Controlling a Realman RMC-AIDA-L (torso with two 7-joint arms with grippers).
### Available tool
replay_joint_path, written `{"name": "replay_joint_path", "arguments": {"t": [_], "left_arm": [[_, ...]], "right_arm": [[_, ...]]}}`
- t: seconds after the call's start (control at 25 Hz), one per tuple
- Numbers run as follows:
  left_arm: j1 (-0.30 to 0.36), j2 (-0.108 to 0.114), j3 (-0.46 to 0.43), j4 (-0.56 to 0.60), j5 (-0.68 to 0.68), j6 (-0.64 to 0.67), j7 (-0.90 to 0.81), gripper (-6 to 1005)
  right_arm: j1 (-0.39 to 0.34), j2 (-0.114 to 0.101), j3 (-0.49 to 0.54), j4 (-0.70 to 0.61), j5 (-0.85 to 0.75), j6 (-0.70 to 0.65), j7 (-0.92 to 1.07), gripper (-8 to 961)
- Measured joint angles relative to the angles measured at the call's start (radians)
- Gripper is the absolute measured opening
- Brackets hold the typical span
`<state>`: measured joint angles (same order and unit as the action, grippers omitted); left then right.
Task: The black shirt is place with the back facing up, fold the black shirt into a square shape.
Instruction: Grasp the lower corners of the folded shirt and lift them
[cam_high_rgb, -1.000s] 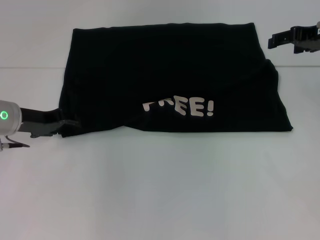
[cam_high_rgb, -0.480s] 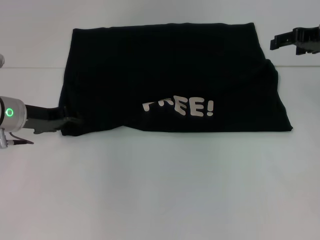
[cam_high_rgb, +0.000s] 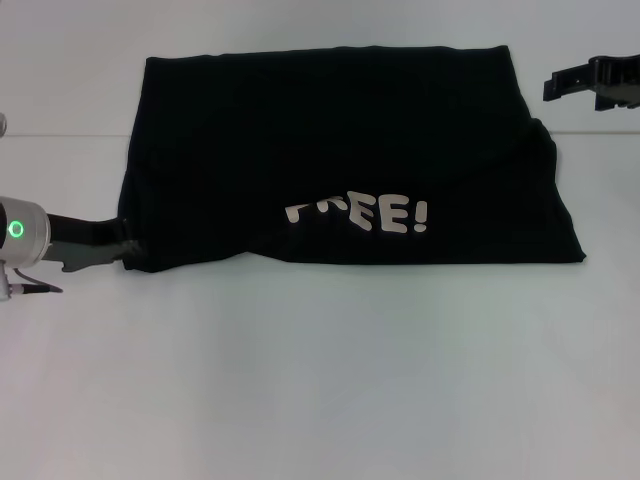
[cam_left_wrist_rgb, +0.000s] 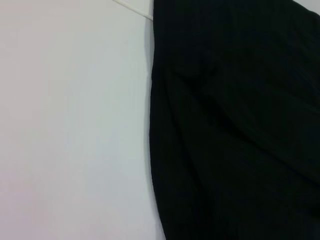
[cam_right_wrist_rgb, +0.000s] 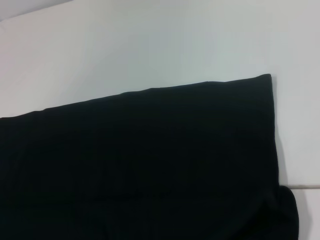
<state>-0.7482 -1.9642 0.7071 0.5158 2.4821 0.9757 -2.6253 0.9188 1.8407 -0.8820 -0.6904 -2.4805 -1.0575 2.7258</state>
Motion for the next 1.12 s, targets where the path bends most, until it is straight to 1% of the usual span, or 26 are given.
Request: {"name": "replay_joint_path", "arguments": {"t": [0.04,0.16,0.32,0.44,0.56,0.64,0.92,1.12], "left_arm": [[-0.002,-0.001,0.000,0.000,0.001,0.003,0.001,98],[-0.003,0.000,-0.001,0.001,0.002,0.010,0.001,70],[-0.002,0.011,-0.006,0.032,-0.002,0.040,0.003,32],[0.001,0.022,-0.003,0.074,0.004,0.056,-0.007,32],[-0.004,0.036,-0.001,0.085,0.007,0.060,-0.015,33],[-0.009,0.041,0.000,0.083,0.007,0.062,-0.014,33],[-0.011,0.037,0.000,0.084,0.007,0.062,-0.007,33],[-0.011,0.035,0.000,0.084,0.007,0.055,-0.005,32]], "right_arm": [[0.000,0.000,0.000,0.000,0.000,0.000,0.000,820],[0.000,0.000,0.000,0.001,0.000,-0.001,0.000,819],[-0.005,-0.003,0.000,0.002,0.000,-0.021,-0.008,816],[-0.020,-0.011,0.000,0.001,-0.002,-0.053,-0.011,814],[-0.042,-0.017,0.005,0.001,-0.003,-0.083,-0.012,812],[-0.054,-0.019,0.008,0.001,-0.003,-0.098,-0.012,811],[-0.100,-0.021,0.009,0.009,-0.003,-0.113,-0.013,807],[-0.108,-0.007,0.010,0.074,-0.003,-0.076,-0.044,804]]}}
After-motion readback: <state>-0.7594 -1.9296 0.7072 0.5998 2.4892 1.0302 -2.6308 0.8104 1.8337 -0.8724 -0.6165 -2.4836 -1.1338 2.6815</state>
